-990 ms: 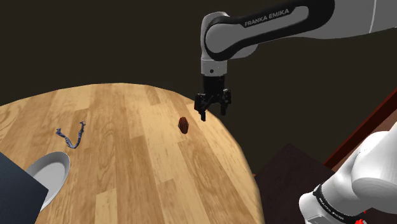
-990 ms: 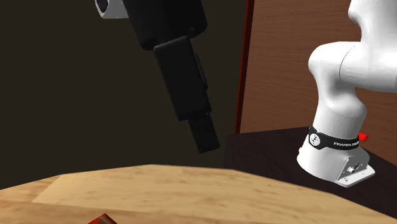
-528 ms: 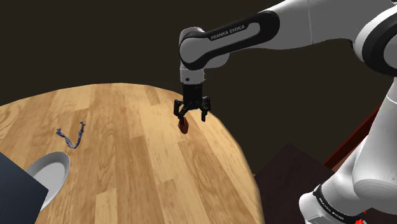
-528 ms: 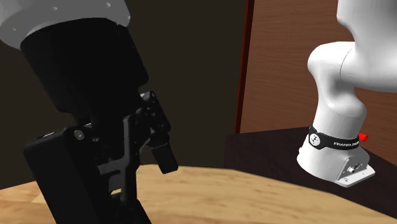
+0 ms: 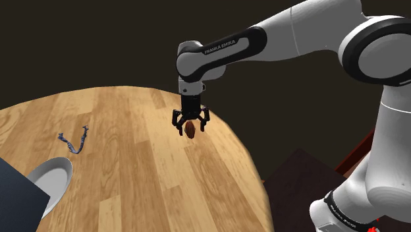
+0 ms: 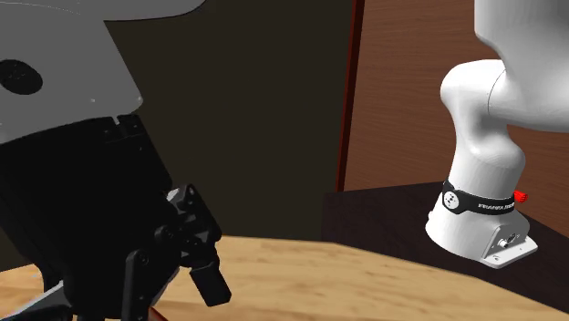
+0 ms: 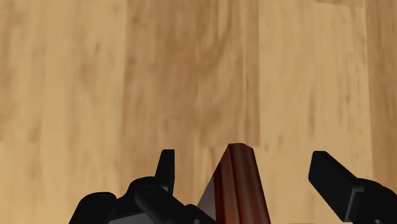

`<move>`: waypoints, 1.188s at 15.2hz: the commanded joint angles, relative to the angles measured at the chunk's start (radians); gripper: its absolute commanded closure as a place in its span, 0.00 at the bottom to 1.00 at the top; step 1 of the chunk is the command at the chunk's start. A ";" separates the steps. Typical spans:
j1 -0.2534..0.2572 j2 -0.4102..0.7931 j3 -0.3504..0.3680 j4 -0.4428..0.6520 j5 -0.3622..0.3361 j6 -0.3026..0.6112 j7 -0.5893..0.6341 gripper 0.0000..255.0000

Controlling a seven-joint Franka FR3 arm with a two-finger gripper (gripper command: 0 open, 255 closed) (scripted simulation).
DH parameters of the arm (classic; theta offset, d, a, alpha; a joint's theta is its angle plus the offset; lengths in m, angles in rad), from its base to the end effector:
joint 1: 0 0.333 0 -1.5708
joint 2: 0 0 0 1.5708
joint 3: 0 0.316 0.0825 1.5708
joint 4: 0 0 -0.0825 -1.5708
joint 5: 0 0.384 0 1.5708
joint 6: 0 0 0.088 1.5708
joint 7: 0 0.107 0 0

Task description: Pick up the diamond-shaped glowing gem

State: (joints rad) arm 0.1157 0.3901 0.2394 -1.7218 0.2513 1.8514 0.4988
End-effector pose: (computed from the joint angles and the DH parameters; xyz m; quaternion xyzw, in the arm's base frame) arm 0.5854 0.2246 0.3509 -0.9715 0.1224 0.1799 0.0945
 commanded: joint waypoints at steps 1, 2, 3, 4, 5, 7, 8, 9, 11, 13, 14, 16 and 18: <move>0.001 0.010 -0.001 -0.013 0.000 0.022 -0.006 0.00; 0.001 0.013 -0.001 -0.016 -0.001 0.029 -0.007 0.00; 0.001 0.013 -0.001 -0.016 -0.001 0.029 -0.007 0.00; 0.001 0.012 -0.001 -0.018 0.000 0.029 -0.007 1.00; 0.001 0.012 -0.001 -0.018 0.000 0.029 -0.007 1.00; 0.001 0.013 -0.001 -0.017 0.000 0.029 -0.007 1.00; 0.001 0.013 -0.001 -0.017 0.000 0.029 -0.007 1.00; 0.001 0.013 -0.001 -0.017 0.000 0.029 -0.007 1.00; 0.001 0.013 -0.001 -0.017 0.000 0.029 -0.007 1.00; 0.001 0.013 -0.001 -0.016 -0.001 0.029 -0.007 1.00; 0.000 0.008 -0.001 -0.011 0.000 0.018 -0.005 1.00; -0.001 -0.003 0.000 0.001 0.000 -0.004 0.000 1.00; -0.002 -0.014 0.001 0.013 0.001 -0.026 0.005 1.00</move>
State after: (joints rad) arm 0.1154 0.3870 0.2398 -1.7119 0.2511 1.8392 0.5021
